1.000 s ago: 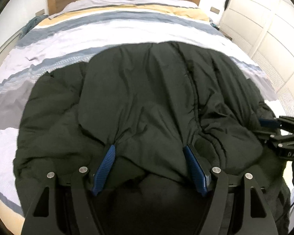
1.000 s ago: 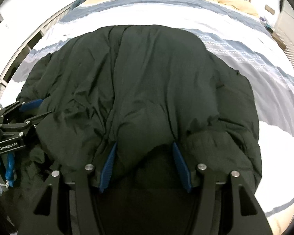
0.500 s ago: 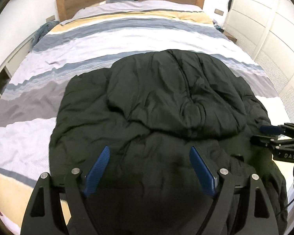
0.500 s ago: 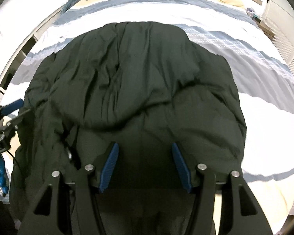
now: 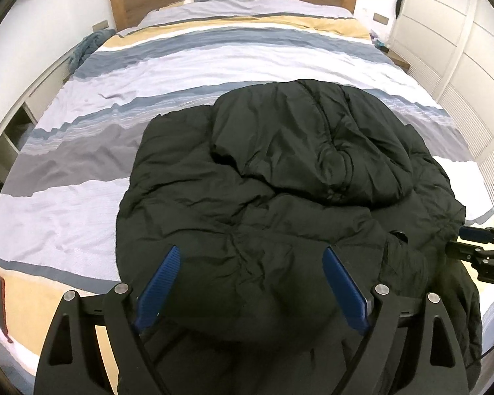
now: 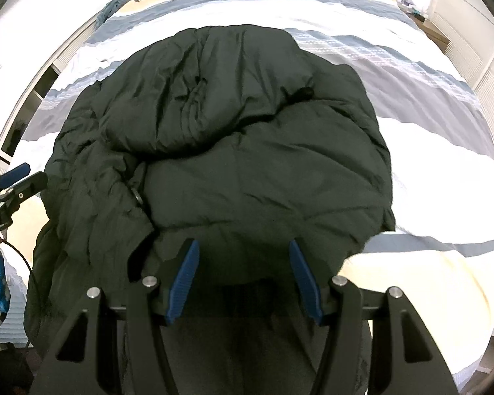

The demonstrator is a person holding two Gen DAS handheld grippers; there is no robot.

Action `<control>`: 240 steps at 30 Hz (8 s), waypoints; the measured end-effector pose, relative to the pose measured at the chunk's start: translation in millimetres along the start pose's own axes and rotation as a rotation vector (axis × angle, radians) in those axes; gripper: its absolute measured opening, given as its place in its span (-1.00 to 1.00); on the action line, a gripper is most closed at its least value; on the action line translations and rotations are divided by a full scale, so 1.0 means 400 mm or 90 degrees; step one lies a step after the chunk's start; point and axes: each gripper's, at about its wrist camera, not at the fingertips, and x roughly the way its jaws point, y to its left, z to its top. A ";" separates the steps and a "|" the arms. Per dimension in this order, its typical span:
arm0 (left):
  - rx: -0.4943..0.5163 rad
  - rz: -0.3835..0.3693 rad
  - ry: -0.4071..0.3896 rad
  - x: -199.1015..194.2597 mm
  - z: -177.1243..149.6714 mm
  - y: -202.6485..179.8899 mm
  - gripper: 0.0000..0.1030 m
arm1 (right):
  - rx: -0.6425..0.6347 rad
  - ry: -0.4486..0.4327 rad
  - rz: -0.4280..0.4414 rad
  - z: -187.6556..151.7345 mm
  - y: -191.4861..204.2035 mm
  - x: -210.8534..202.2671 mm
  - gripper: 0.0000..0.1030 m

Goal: Fold large clothes

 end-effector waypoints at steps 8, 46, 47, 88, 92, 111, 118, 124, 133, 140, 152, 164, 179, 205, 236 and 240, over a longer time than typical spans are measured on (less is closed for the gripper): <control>0.003 0.018 0.004 -0.022 -0.020 0.020 0.78 | 0.013 -0.012 -0.020 -0.033 -0.038 -0.051 0.27; -0.021 0.076 0.126 -0.034 -0.242 0.247 0.92 | 0.146 0.056 -0.068 -0.296 -0.243 -0.149 0.31; -0.029 0.065 0.131 -0.038 -0.252 0.265 0.92 | 0.152 0.059 -0.068 -0.303 -0.250 -0.152 0.31; -0.284 -0.195 0.335 0.077 -0.695 0.485 0.99 | 0.288 0.215 0.052 -0.620 -0.406 -0.073 0.33; -0.307 -0.215 0.344 0.084 -0.729 0.491 0.99 | 0.320 0.214 0.114 -0.663 -0.415 -0.037 0.40; -0.313 -0.284 0.355 -0.026 -0.761 0.300 -0.76 | 0.275 0.260 0.224 -0.669 -0.311 -0.037 -0.70; -0.318 -0.350 0.277 -0.101 -0.622 0.243 -0.81 | 0.232 0.194 0.226 -0.576 -0.282 -0.145 -0.78; -0.330 -0.391 0.185 -0.136 -0.487 0.328 -0.81 | 0.232 0.087 0.242 -0.457 -0.331 -0.262 -0.78; -0.385 -0.435 0.063 -0.124 -0.275 0.424 -0.81 | 0.278 -0.084 0.288 -0.246 -0.369 -0.338 -0.78; -0.391 -0.403 0.034 -0.016 -0.083 0.421 -0.81 | 0.300 -0.159 0.311 -0.067 -0.376 -0.339 -0.78; -0.421 -0.349 0.035 0.058 0.087 0.425 -0.81 | 0.347 -0.150 0.230 0.122 -0.423 -0.290 -0.78; -0.473 -0.385 0.004 0.061 0.114 0.473 -0.80 | 0.418 -0.134 0.194 0.192 -0.458 -0.221 -0.78; -0.570 -0.355 0.038 0.340 0.212 0.507 -0.76 | 0.552 -0.132 0.202 0.298 -0.554 -0.021 -0.72; -0.501 -0.315 -0.031 0.243 0.287 0.546 0.56 | 0.450 -0.189 0.155 0.359 -0.594 -0.098 0.47; -0.044 -0.154 -0.009 0.364 0.393 0.040 0.76 | -0.032 -0.155 0.062 0.450 0.054 0.120 0.47; -0.075 -0.156 -0.012 0.406 0.425 0.055 0.87 | -0.016 -0.160 0.059 0.507 0.029 0.154 0.47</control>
